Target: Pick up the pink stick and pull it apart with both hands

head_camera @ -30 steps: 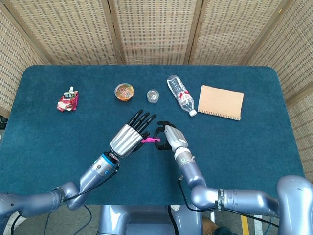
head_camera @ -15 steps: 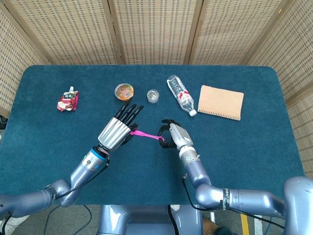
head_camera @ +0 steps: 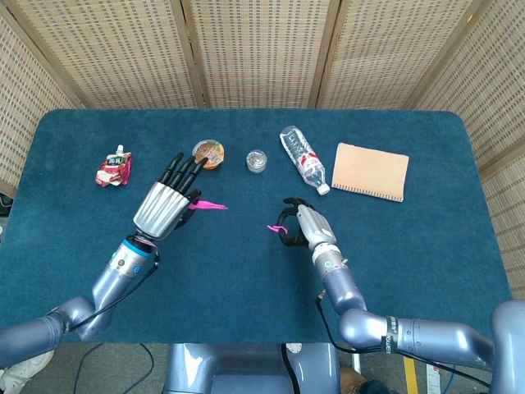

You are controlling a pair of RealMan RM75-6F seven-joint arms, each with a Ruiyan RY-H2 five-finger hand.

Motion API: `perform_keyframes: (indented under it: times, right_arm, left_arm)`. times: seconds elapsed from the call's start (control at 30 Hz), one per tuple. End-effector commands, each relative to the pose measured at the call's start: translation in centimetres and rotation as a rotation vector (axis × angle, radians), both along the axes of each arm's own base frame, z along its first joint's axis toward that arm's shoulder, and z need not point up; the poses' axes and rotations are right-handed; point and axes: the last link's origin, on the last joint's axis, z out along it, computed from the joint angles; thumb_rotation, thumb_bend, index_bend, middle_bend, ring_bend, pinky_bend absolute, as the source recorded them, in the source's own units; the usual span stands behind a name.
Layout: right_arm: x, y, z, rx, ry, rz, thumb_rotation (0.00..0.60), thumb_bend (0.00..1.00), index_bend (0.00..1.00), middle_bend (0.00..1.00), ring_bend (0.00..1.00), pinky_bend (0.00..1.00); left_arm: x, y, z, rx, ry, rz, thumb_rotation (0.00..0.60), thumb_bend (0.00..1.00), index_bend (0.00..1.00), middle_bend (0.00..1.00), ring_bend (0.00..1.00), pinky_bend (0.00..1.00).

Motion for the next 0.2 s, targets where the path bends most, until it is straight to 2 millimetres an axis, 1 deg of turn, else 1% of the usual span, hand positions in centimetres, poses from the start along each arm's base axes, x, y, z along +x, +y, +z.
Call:
perform_keyframes:
  times: [0.03,0.2]
  right_arm:
    - [-0.4,0.0,0.3,-0.004,0.000,-0.006,0.600,0.63,0.67,0.21,0.00,0.00]
    - [-0.9,-0.2,0.9,-0.012,-0.003,-0.016,0.600,0.63,0.67,0.22,0.00,0.00]
  left_arm:
    - [-0.9,0.4,1.8,0.041,-0.007,0.022,0.600,0.65,0.83,0.00,0.00,0.00]
    - [-2.1,0.9,4.5,0.093,-0.019,0.051,0.600,0.65,0.83,0.00,0.00,0.00]
